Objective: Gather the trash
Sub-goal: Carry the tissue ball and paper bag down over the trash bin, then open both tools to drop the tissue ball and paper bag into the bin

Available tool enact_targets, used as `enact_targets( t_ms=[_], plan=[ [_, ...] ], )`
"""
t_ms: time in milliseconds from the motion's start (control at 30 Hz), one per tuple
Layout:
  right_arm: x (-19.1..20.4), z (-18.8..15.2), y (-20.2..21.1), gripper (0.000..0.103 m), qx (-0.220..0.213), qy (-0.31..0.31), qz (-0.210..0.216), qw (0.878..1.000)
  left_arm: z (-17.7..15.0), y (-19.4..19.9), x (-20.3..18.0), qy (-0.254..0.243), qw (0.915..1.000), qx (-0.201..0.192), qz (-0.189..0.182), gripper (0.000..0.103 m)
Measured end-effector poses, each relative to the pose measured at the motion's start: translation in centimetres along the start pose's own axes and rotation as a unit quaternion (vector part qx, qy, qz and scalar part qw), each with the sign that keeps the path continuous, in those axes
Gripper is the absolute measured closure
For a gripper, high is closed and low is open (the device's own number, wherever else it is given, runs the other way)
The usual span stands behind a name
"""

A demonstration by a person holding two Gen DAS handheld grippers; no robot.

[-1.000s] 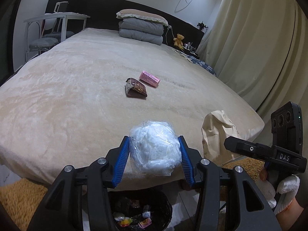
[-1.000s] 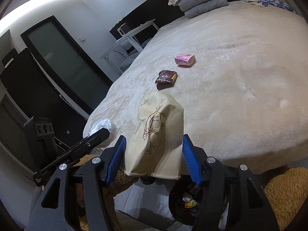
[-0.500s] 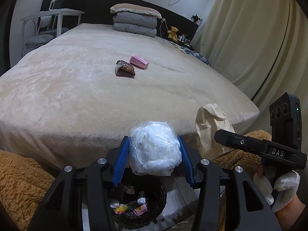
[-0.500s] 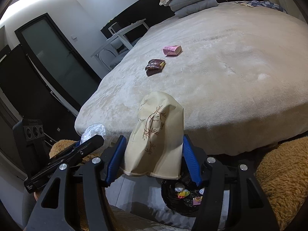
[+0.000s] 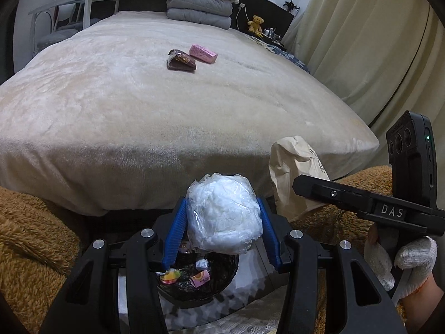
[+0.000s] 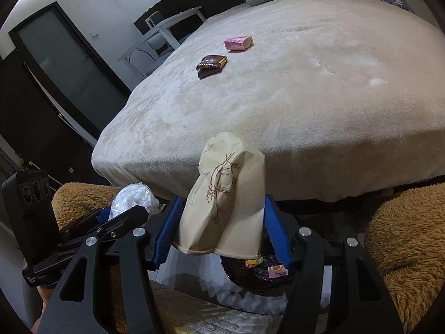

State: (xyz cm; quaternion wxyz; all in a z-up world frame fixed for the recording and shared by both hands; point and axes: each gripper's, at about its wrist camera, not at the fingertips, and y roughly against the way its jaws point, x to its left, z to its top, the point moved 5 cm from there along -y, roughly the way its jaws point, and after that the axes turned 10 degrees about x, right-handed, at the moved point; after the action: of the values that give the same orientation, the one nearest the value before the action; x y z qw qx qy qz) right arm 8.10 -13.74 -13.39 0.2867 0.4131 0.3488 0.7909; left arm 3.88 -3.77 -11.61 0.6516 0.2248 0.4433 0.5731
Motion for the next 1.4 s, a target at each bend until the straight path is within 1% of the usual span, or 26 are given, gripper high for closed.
enact_targets(
  t_ms=[133, 233, 300, 400, 567, 733, 867, 933, 967, 1033, 1067, 1100, 1167, 1400],
  plan=[
    [-0.9, -0.5, -1.2, 0.043, 0.028, -0.012, -0.004, 1.000, -0.5, -1.6, 0.3, 0.009, 0.9993, 0.036, 0.006, 0.055],
    [-1.7, -0.7, -2.2, 0.043, 0.055, -0.025, -0.005, 0.998, -1.3, -3.3, 0.6, 0.018, 0.9967, 0.079, 0.006, 0.055],
    [-2.2, -1.0, -3.1, 0.043, 0.074, -0.035, -0.011, 0.997, -1.8, -4.2, 0.8, 0.024, 0.9948, 0.098, 0.013, 0.055],
    [-2.9, -1.1, -4.3, 0.043, 0.094, -0.045, -0.031, 0.994, -2.2, -5.0, 0.9, 0.025, 0.9929, 0.115, 0.014, 0.055],
    [-3.3, -1.2, -5.8, 0.043, 0.117, -0.053, -0.032, 0.991, -2.8, -5.6, 1.1, 0.029, 0.9900, 0.136, 0.022, 0.055],
    [-3.5, -1.2, -6.8, 0.043, 0.131, -0.066, -0.016, 0.989, -2.9, -5.7, 1.4, 0.034, 0.9892, 0.141, 0.019, 0.055],
    [-3.5, -1.1, -6.7, 0.042, 0.127, -0.071, -0.012, 0.989, -2.9, -5.6, 1.3, 0.035, 0.9888, 0.143, 0.020, 0.054],
    [-3.6, -1.1, -6.5, 0.040, 0.121, -0.074, -0.008, 0.990, -2.9, -5.5, 1.2, 0.035, 0.9889, 0.143, 0.017, 0.053],
    [-3.7, -1.0, -6.4, 0.038, 0.118, -0.077, -0.004, 0.990, -2.8, -5.5, 1.2, 0.036, 0.9889, 0.144, 0.013, 0.052],
    [-3.8, -0.9, -6.0, 0.037, 0.105, -0.084, 0.001, 0.991, -2.7, -5.3, 1.1, 0.035, 0.9899, 0.136, 0.012, 0.042],
    [-4.0, -0.8, -5.7, 0.036, 0.099, -0.087, 0.004, 0.991, -2.6, -5.2, 1.1, 0.034, 0.9905, 0.132, 0.015, 0.039],
    [-4.1, -0.7, -5.4, 0.033, 0.093, -0.092, 0.011, 0.991, -2.6, -5.2, 1.1, 0.034, 0.9909, 0.129, 0.017, 0.036],
    [-4.3, -0.7, -5.2, 0.029, 0.088, -0.102, 0.025, 0.991, -2.5, -5.1, 1.2, 0.038, 0.9912, 0.126, 0.013, 0.035],
    [-3.6, -0.3, -4.7, 0.029, 0.081, -0.100, 0.035, 0.991, -2.1, -4.5, 1.6, 0.045, 0.9926, 0.112, 0.012, 0.035]
  ],
)
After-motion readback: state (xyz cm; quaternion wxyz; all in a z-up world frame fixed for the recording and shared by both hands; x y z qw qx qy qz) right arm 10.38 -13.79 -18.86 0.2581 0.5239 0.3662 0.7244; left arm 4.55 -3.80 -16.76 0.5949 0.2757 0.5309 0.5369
